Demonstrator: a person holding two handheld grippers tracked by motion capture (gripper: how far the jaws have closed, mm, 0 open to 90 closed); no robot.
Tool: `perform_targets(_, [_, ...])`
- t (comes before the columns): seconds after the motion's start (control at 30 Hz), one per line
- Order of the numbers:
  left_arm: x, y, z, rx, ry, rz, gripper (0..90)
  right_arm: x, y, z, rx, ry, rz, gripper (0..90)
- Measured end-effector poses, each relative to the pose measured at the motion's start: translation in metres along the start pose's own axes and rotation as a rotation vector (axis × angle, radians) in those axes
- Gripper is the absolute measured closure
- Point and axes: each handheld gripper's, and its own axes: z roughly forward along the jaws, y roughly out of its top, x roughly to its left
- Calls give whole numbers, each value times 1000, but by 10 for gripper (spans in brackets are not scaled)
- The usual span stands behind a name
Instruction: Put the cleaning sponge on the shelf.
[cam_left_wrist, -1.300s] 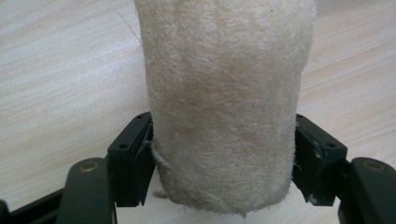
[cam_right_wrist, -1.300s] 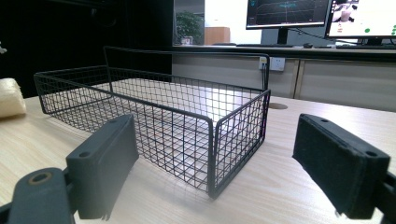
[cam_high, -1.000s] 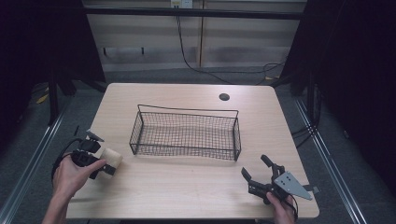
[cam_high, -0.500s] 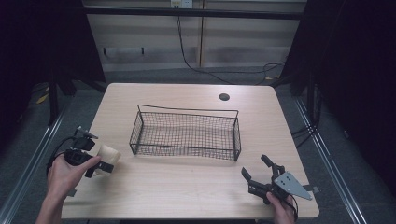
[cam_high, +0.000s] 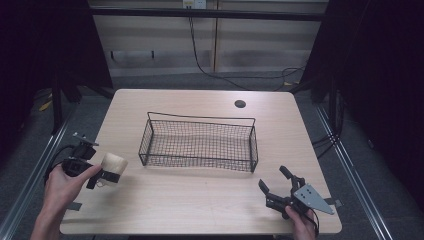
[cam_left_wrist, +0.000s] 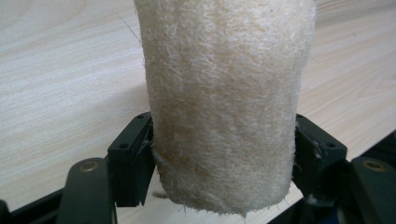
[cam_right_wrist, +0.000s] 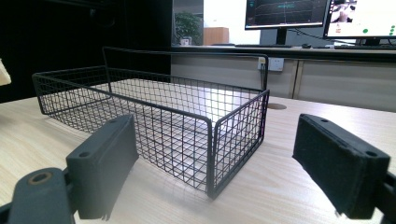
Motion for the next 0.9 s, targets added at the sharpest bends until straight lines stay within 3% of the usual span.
perform_targets(0.2, [-9,4,-3,-2,-12,15,320,0,0,0,0,-2,0,130])
perform_targets(0.3, [-13,8,-9,-4,-18,42,320,0,0,0,-1,-4,-1,130])
perform_targets(0.4, [-18,11,-13,-29,-26,40,320,0,0,0,-2,-4,4,130])
perform_targets(0.57, [-24,19,-14,-12,-31,78,319,0,0,0,-3,-5,3,130])
perform_targets(0.9, [-36,33,-25,-35,-29,106,319,0,0,0,-5,-6,1,130])
